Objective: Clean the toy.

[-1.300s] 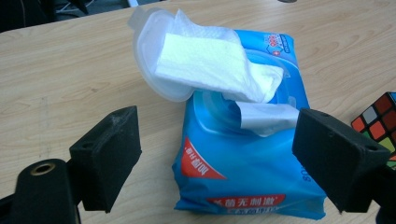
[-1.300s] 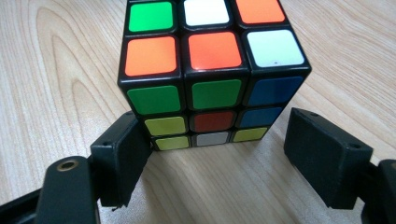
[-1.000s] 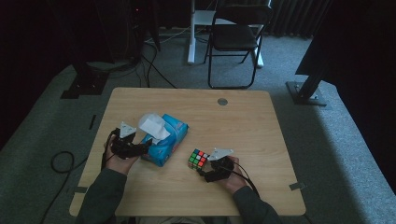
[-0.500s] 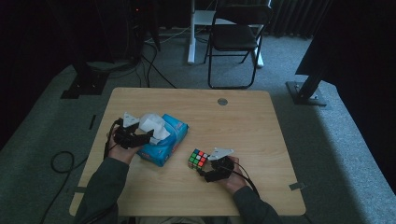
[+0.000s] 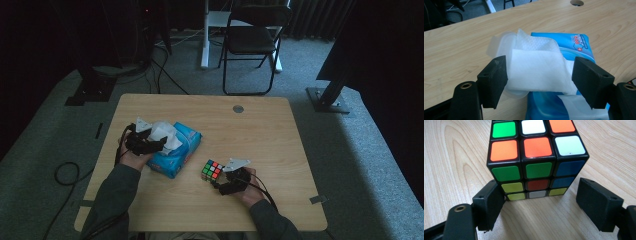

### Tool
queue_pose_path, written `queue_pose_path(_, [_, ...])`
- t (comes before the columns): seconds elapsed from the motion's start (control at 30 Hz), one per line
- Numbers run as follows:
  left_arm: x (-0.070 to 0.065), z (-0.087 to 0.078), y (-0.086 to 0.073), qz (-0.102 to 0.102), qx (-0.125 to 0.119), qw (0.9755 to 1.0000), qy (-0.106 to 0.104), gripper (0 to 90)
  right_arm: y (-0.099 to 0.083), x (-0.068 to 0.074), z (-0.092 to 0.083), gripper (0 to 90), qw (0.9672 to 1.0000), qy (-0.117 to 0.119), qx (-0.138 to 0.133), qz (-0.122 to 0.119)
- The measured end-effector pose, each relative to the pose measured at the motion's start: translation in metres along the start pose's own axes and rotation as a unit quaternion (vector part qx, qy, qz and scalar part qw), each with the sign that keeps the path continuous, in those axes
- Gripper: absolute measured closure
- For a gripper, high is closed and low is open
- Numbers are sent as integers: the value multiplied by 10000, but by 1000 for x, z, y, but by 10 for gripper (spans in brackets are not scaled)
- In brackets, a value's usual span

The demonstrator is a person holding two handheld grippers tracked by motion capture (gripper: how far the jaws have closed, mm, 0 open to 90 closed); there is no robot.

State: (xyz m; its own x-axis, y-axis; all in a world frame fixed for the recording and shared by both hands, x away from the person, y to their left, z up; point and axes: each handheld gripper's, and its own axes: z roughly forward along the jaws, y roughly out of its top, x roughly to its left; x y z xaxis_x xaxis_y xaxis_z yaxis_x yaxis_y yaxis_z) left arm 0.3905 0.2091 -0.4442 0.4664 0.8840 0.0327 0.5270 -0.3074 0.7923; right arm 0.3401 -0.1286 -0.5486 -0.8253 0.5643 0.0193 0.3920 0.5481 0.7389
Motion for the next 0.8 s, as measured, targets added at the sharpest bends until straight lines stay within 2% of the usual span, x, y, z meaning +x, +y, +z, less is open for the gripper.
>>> queue_pose_path(0.2, [3,10,-3,-73,106,9999,42,272,0,0,0,223,10000,-9,4,-8])
queue_pose_path(0.4, [4,16,-6,-196,159,9996,-96,248,0,0,0,223,10000,-11,5,-13])
queue_pose_path(0.53, [4,21,-7,-357,184,9989,-244,248,0,1,0,223,10000,-21,12,-23])
queue_pose_path(0.67, [1,23,-6,-351,212,9983,-415,309,0,0,0,223,10000,-18,9,-21])
queue_pose_path(0.8, [-2,23,-6,-310,173,9983,-452,396,0,0,0,223,10000,-21,11,-25])
